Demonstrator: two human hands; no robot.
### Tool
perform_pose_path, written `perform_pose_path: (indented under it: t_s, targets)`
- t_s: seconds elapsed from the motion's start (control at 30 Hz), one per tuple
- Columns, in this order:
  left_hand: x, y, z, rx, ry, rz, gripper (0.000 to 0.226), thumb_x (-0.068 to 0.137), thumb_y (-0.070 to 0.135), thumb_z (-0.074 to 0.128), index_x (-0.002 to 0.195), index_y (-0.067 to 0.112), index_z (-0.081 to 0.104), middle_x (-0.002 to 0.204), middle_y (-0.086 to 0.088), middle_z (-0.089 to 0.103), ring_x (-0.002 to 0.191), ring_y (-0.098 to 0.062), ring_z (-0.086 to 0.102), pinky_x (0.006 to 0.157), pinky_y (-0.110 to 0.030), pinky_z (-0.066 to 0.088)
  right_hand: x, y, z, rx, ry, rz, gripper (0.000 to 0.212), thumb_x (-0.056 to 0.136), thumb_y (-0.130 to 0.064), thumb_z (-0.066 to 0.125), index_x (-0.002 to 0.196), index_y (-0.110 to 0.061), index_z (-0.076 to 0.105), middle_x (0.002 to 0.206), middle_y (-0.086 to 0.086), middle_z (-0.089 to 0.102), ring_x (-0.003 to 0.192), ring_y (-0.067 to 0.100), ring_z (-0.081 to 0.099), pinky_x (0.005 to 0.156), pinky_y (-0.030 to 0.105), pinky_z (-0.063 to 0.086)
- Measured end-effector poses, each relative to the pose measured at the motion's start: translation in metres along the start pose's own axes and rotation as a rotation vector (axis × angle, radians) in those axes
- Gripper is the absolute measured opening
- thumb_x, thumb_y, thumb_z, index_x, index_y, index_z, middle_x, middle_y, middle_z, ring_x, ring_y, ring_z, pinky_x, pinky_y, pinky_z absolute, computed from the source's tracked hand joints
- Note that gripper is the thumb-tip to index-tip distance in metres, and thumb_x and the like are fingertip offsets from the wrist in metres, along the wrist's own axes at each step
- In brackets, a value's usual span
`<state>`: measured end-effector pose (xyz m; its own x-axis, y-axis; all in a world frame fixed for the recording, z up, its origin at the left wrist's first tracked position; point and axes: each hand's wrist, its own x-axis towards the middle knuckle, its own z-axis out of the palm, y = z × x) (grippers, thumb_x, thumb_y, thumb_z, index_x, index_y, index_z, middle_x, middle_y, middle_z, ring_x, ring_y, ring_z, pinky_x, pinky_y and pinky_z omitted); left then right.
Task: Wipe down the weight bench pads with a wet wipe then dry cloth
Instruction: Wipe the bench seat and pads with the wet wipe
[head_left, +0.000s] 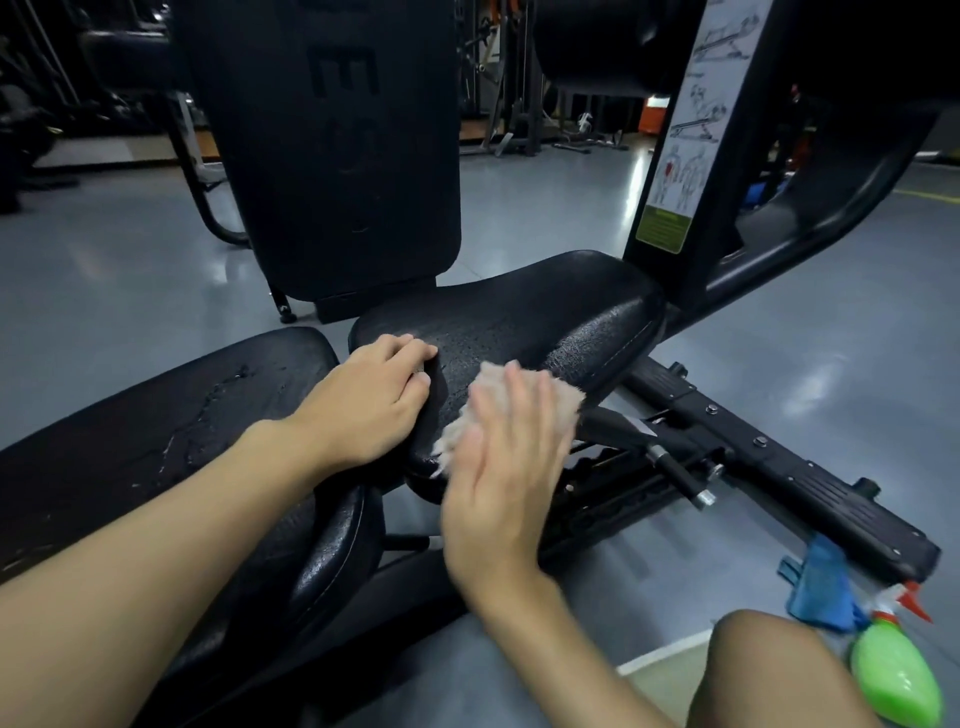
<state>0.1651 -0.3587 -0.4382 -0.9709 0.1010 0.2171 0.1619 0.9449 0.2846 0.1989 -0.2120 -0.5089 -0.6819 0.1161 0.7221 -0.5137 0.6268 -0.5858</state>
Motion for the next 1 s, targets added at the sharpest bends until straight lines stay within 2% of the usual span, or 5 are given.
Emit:
perform_pose_path:
  t_s: [0.17,0.63,0.73,0.87,1.0]
  targets:
    - [0.003,0.008,-0.004,0.091,-0.011,-0.029,0.035,0.1,0.036,0.031,0.131,0.026,0.045,0.128,0.0,0.046,0.119,-0.028,0.045,0.098,-0.049,0.04,0.01,0.019,-0.007,0.009,-0.041,-0.039,0.049,0.101,-0.028,0.028,0.138,-0.016,0.056,0.16,0.008,0.03,0.15,0.021,0.016,0.121,0.051,0.011]
    - [0.009,0.021,-0.005,0.207,-0.032,-0.067,0.024,0.097,0.045,0.026,0.107,0.025,0.037,0.107,0.0,0.039,0.105,-0.03,0.043,0.089,-0.046,0.037,0.053,0.035,-0.014,0.207,-0.112,0.513,0.057,0.106,-0.036,0.023,0.158,-0.028,0.003,0.161,-0.001,-0.028,0.148,0.011,-0.024,0.12,0.034,-0.009]
    - [0.02,0.025,-0.014,0.24,-0.067,-0.05,0.049,0.085,0.067,0.015,0.108,0.03,0.037,0.107,-0.001,0.043,0.105,-0.028,0.046,0.093,-0.046,0.038,0.07,0.047,-0.018,0.177,-0.133,0.513,0.058,0.106,-0.03,0.025,0.158,-0.025,0.001,0.162,0.002,-0.027,0.148,0.014,-0.023,0.121,0.034,-0.009]
    - [0.054,0.034,-0.016,0.148,-0.163,0.025,0.065,0.082,0.079,0.025,0.14,0.048,0.028,0.15,0.008,0.033,0.137,-0.02,0.035,0.106,-0.053,0.033,0.126,0.076,-0.029,0.015,-0.129,0.546,0.058,0.105,-0.027,0.026,0.158,-0.024,0.003,0.164,0.011,-0.017,0.151,0.028,-0.011,0.123,0.044,0.001]
    - [0.094,0.036,-0.021,0.047,-0.254,-0.025,0.073,0.066,0.089,0.038,0.13,0.054,0.031,0.143,0.007,0.037,0.123,-0.02,0.047,0.102,-0.052,0.041,0.138,0.088,-0.045,-0.329,-0.249,0.475,0.056,0.104,-0.038,0.021,0.157,-0.034,0.004,0.164,0.012,-0.007,0.151,0.026,0.0,0.121,0.051,0.003]
